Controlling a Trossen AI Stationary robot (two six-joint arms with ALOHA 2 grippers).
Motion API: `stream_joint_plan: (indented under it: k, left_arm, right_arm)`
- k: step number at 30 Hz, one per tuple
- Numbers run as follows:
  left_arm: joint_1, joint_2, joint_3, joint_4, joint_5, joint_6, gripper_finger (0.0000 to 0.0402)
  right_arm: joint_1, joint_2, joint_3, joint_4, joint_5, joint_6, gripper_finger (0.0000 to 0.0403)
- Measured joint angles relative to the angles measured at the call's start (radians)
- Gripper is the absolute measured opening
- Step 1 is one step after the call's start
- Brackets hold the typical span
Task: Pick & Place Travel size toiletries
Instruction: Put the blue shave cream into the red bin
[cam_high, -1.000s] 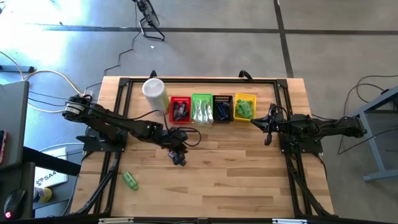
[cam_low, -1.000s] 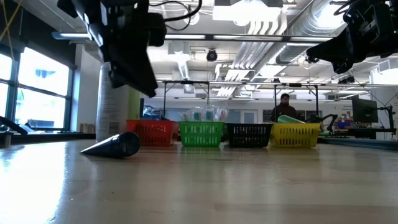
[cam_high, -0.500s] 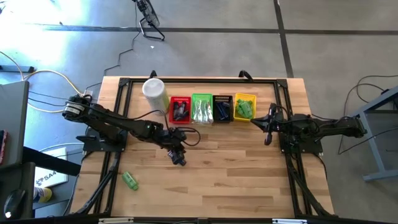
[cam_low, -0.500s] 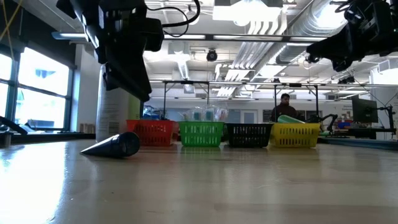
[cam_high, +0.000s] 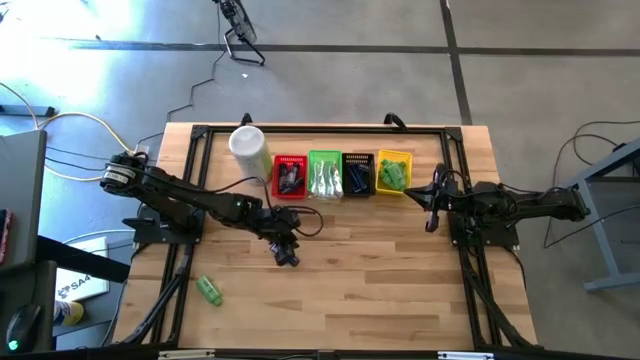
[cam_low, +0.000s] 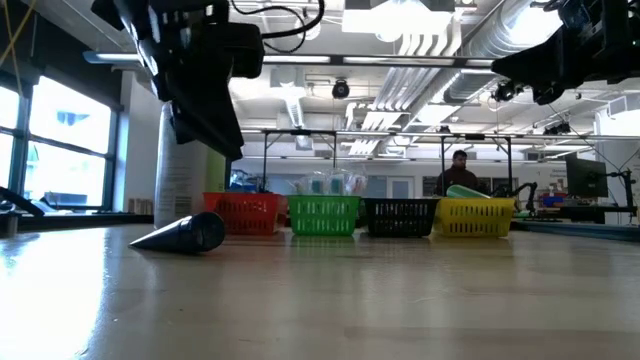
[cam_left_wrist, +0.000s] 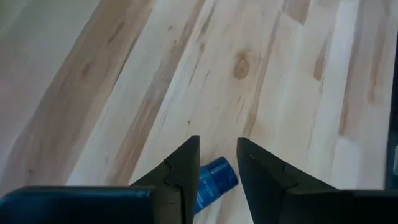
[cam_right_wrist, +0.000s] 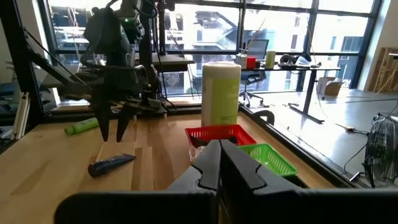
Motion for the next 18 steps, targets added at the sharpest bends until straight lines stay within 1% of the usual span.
stream_joint_plan:
  k: [3,7,9,13,18]
  left_arm:
    - [0.0,0.0,0.0,-0.004,0.001,0.136,0.0104]
    - [0.0,0.0,0.0,-0.018,0.0,0.38,0.0104]
    - [0.0,0.001,-0.001,-0.033,0.001,0.467,0.0104]
    - [0.0,0.001,-0.001,-0.036,0.001,0.549,0.0104]
    - [0.0,0.001,-0.001,-0.024,-0.03,0.558,0.0114]
  right_arm:
    - [0.0,0.0,0.0,0.01,0.0,-0.002,0.0002]
    - [0.0,0.0,0.0,0.012,0.0,-0.002,0.0002]
    - [0.0,0.0,0.0,0.012,0.0,-0.002,0.0002]
    - [0.0,0.0,0.0,0.02,0.0,-0.002,0.0002]
    - [0.0,0.0,0.0,0.022,0.0,-0.001,0.0002]
